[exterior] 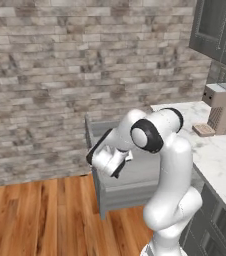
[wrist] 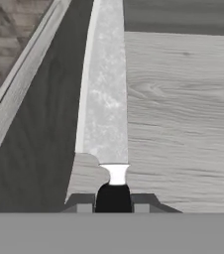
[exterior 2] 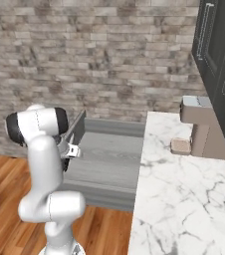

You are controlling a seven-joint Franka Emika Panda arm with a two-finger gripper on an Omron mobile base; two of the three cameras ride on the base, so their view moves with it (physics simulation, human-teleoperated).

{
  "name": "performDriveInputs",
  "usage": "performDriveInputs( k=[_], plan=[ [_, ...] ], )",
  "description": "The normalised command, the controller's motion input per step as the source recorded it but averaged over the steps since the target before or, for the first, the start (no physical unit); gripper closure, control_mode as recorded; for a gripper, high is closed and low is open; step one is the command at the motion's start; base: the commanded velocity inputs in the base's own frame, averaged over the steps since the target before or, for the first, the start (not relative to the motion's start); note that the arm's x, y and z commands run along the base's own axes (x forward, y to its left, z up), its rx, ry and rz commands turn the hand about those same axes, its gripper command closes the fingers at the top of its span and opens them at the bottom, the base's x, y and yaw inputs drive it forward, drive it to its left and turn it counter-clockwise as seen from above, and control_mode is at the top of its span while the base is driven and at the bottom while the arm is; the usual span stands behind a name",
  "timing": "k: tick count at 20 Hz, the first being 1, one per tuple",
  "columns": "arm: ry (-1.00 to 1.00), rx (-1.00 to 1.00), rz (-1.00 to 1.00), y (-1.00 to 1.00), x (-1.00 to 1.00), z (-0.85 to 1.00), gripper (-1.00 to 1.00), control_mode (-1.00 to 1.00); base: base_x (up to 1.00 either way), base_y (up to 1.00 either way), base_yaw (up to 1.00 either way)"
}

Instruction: Pick up the metallic utensils from the counter and place them in the open drawer. Make sure not to pick up any wooden utensils.

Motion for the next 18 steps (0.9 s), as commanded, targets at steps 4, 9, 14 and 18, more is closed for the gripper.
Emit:
performDriveInputs(
  k=[4,9,14,18],
  plan=[
    [0.25,0.0,-0.05,-0.44,0.04,0.9,1.0,-1.0,0.0,0.0,0.0],
    [0.07,0.0,-0.03,-0.13,0.2,0.98,1.0,-1.0,0.0,0.0,0.0],
    [0.04,0.0,-0.04,-0.04,0.32,1.0,1.0,-1.0,0.0,0.0,0.0],
    [0.21,-0.01,-0.07,-0.11,0.41,0.98,1.0,-1.0,0.0,0.0,0.0]
  ],
)
